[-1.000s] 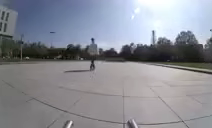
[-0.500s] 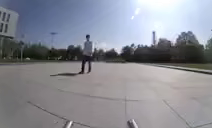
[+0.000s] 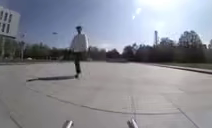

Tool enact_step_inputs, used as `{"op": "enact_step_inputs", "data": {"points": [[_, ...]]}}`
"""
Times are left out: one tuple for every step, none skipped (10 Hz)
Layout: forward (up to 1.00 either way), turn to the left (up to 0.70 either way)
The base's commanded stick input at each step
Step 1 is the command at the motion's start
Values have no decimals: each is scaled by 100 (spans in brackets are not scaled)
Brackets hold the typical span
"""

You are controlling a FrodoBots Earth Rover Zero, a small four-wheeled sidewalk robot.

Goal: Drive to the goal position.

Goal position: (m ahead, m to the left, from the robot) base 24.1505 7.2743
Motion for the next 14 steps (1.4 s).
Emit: {"op": "enact_step_inputs", "data": {"points": [[100,0],[100,0],[100,0],[100,0],[100,0],[100,0],[100,5],[100,20],[100,36],[100,4],[100,0],[100,0],[100,0],[100,0]]}}
